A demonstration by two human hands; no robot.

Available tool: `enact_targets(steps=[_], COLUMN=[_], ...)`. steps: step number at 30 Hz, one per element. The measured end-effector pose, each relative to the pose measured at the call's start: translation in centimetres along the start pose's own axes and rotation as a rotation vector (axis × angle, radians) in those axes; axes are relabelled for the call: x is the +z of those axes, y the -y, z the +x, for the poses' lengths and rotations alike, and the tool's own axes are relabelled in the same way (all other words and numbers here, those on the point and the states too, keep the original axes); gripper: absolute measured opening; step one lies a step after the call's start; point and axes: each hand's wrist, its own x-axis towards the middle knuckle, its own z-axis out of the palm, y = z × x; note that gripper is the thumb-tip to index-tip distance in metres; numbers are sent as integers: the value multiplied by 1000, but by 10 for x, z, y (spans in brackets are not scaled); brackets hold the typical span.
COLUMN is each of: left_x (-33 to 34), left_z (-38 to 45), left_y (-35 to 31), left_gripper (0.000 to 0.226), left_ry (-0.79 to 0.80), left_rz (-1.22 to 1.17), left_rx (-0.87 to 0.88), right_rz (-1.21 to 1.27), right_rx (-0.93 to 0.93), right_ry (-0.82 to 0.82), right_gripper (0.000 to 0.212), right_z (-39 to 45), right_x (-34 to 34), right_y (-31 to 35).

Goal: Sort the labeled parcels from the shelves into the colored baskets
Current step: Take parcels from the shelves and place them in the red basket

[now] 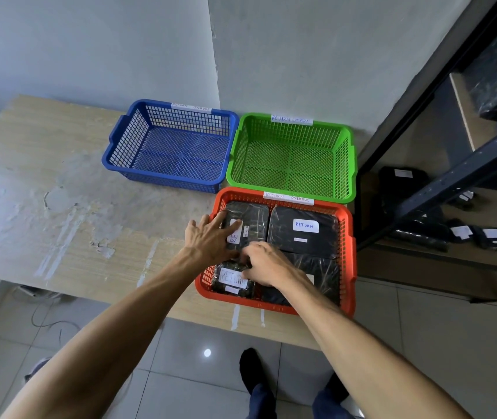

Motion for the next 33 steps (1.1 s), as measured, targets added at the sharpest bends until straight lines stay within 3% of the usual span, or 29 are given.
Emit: enact_targets(steps=[3,7,15,26,29,33], left_x=[-1,-12,-15,-14,-12,-17], left_z=[0,-3,-13,-27,-29,-28], left_y=[3,15,20,20,18,15], left_gripper=[83,68,68,73,71,70], left_ry=[1,26,-54,-52,-54,-45], left_rz=[-89,-181,-16,11,8,-24], left_rx=[34,160,217,272,258,239], right_rz=[93,143,150,-219,-215,-19], right_rx=[-17,3,-21,-236,-264,-181], right_ry=[11,24,54,-120,-142,-64], right_gripper=[49,49,45,33,44,63], right_z=[-3,-1,0,-7,-10,-6], right_x=[11,13,10,25,26,22], right_y=[-2,-9,-14,-10,-9,-7])
